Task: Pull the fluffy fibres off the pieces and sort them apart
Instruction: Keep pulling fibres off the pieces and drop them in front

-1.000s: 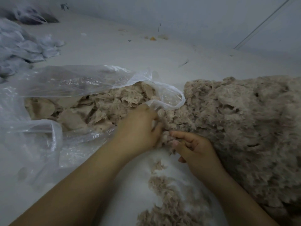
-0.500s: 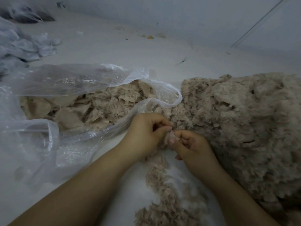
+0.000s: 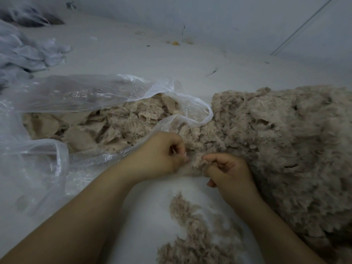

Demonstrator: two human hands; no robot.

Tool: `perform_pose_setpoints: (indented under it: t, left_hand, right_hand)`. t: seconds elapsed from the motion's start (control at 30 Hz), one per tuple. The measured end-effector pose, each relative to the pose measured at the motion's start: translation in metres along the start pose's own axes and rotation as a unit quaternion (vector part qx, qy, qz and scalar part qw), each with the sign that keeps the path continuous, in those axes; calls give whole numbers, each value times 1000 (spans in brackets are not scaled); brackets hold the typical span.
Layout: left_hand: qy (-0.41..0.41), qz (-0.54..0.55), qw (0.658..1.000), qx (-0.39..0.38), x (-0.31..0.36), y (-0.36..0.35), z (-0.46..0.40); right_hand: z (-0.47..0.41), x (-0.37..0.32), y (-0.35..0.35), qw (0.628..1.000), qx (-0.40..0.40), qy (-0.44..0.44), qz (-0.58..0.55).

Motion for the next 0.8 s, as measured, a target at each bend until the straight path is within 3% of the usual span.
perform_pose_setpoints:
  t: [0.1,0.2,0.3,0.53,0.67,0.8]
  left_hand:
    - [-14,182,982,47,5,0,1]
    - [-30,275,960,34,12,-9,2]
    - [-37,270,962,33,12,-17,2]
    - [-36,288,944,156,7,-7,0]
    - [-36,275,956,97,10,-14,1]
    - [-37,222,972,67,9,-17,0]
  right_hand:
    - [1,-6,-2,999,-32,23,-28]
    - [3,-7,-3,995,-77,29,-51]
    - [3,-8,-4,996,-69,41,-40]
    - [1,-4,-2,997,-45,27,-49]
    - [4,-7,-3,994,-73,22,-76]
    - [3,-9,-2,996,-48,32,-65]
Point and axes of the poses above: each hand's wrist, its own z-axis away from the middle knuckle, its own y-axis out of the back of the hand, x = y × z, the point moved 3 cm from there along -z, towards the middle knuckle, and after that the axes turned 5 degrees about -y, right-handed, at the moved point
